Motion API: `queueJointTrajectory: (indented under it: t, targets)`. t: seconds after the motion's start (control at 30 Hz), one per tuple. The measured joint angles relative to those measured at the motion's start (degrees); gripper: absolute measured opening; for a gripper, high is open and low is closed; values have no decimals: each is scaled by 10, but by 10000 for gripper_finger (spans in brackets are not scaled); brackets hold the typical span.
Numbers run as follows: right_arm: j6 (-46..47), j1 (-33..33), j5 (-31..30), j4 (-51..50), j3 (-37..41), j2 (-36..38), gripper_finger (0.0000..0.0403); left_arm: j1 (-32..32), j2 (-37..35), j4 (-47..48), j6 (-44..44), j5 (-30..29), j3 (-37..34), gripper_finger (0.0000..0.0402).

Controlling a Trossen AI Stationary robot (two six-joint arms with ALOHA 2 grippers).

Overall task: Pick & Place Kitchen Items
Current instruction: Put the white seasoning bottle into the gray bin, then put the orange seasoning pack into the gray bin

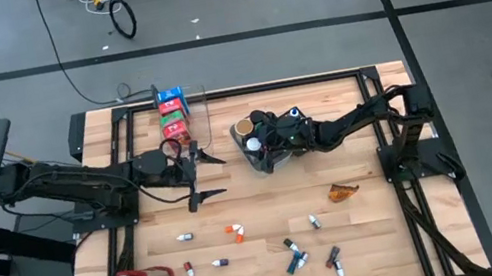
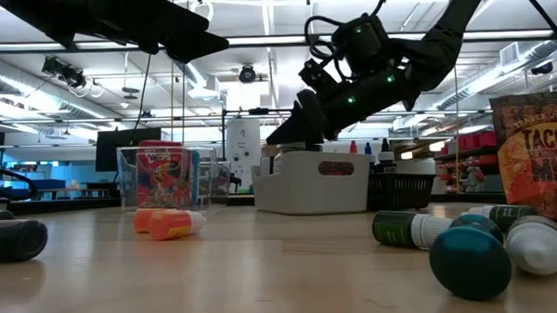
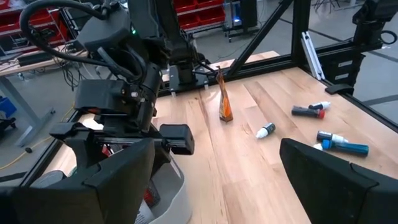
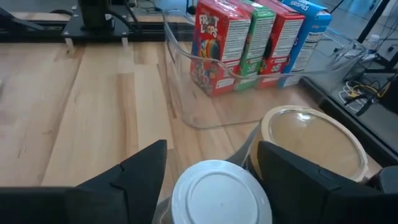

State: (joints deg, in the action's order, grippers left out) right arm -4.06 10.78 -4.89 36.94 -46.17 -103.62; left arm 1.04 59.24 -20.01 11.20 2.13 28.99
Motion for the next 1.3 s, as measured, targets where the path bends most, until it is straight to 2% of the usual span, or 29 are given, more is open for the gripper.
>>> queueJointTrajectory:
  t: [0.3, 0.4, 0.57, 0.63, 0.8, 0.87, 1.03, 1.17, 1.3]
  targets:
    - [27, -14, 4, -49, 1, 71, 252, 0, 0, 0, 0, 0, 0, 355]
    - [10, -35, 28, -64, 1, 101, 245, 0, 0, 0, -1, 0, 0, 355]
    - [1, -90, 22, -117, 1, 133, 243, 0, 0, -1, -25, 0, 0, 355]
    - [1, -115, 1, -135, 1, 142, 245, 0, 0, 0, -32, 0, 0, 355]
    - [36, -175, -111, -227, 1, 169, 247, 0, 0, -1, -25, 0, 0, 355]
    - [66, -194, -119, -263, 1, 183, 247, 0, 0, -2, -23, 0, 0, 355]
    - [127, -238, -81, -353, 1, 225, 247, 0, 0, -5, -42, 0, 0, 355]
    - [128, -271, -41, -410, 1, 259, 254, 0, 0, -5, -69, -8, 0, 355]
    - [119, -294, -36, -465, 1, 297, 268, 0, 0, -5, -94, -31, 0, 355]
